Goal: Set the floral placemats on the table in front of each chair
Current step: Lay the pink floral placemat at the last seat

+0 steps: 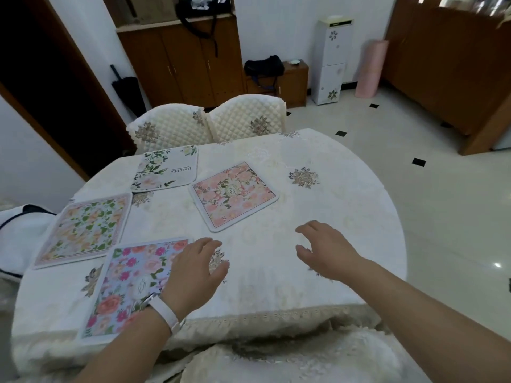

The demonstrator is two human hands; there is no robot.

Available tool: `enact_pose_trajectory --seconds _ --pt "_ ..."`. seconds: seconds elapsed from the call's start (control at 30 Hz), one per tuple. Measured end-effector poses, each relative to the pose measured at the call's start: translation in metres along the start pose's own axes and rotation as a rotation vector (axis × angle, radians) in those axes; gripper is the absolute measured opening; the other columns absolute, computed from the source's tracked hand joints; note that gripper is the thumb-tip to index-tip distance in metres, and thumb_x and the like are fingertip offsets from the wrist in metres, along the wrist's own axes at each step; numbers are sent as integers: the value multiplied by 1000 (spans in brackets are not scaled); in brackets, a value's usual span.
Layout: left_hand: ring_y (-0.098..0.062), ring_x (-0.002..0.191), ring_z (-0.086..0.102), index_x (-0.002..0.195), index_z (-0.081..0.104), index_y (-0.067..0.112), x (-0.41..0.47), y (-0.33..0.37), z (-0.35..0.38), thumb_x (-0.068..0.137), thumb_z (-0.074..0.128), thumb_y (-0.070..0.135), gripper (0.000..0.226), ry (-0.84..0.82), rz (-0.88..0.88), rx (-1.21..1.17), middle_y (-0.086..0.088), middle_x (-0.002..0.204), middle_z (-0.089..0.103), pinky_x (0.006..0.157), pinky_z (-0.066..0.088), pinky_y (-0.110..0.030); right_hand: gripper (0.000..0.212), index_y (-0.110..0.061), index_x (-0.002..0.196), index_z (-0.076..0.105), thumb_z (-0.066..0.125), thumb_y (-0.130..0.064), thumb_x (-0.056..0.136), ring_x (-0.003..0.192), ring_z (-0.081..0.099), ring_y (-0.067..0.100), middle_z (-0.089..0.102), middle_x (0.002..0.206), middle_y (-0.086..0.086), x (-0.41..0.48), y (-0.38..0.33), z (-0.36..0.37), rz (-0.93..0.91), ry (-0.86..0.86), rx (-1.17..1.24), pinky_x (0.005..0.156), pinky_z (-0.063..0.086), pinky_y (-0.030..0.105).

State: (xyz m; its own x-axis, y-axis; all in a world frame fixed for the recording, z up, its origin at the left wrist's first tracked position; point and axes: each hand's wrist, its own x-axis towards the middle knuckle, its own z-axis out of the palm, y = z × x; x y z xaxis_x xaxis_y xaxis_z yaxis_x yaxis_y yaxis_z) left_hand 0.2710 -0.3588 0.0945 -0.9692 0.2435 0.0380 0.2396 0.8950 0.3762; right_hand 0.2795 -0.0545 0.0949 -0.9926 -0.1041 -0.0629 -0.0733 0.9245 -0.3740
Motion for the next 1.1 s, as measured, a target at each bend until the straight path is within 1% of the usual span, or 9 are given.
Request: enact_pose_trajectory --seconds 0.17,0.23,0.37,0.53,0.77,1.0,1.1 --pt "-19 126 44 132 53 24 5 0 10 90 57 45 47 2 2 -124 3 138 51 105 36 -41 47 -19 139 49 47 -38 96 123 49 22 52 139 -1 -8 -11 2 10 -3 -22 101 41 37" --pt "-18 126 44 132 52 27 9 4 17 89 54 50 49 -26 33 -152 5 139 50 104 37 -41 47 -19 139 50 47 -38 96 122 49 21 53 138 -1 -14 -12 0 30 8 -37 100 41 36" --pt "-19 129 43 134 49 30 29 22 29 88 49 57 54 -52 112 -129 5 141 49 105 38 -43 46 -18 139 50 48 -37 97 122 50 21 53 138 -1 -25 1 -13 82 41 -68 99 41 34" --pt "-21 129 43 135 49 29 43 62 37 89 49 56 53 -77 206 -109 4 142 49 104 38 -44 47 -20 139 49 47 -41 98 123 49 22 52 139 0 -40 37 -31 161 81 -81 100 42 37" --pt "-20 129 43 132 54 28 65 133 63 90 53 50 47 -76 285 -89 3 140 51 106 38 -44 46 -22 139 50 45 -41 97 124 48 23 51 140 -1 -56 115 -47 234 95 -57 99 41 36" --pt "-19 135 38 135 51 30 94 255 116 90 54 50 49 -125 282 2 3 145 47 109 31 -41 46 -22 139 49 45 -39 97 125 45 22 51 139 -3 -66 235 -85 183 79 -92 102 38 37" --pt "-20 134 39 135 51 29 106 307 135 90 54 49 49 -129 275 55 2 144 48 108 33 -41 46 -22 138 51 45 -39 96 122 47 23 53 137 -2 -73 286 -107 137 77 -120 100 39 37"
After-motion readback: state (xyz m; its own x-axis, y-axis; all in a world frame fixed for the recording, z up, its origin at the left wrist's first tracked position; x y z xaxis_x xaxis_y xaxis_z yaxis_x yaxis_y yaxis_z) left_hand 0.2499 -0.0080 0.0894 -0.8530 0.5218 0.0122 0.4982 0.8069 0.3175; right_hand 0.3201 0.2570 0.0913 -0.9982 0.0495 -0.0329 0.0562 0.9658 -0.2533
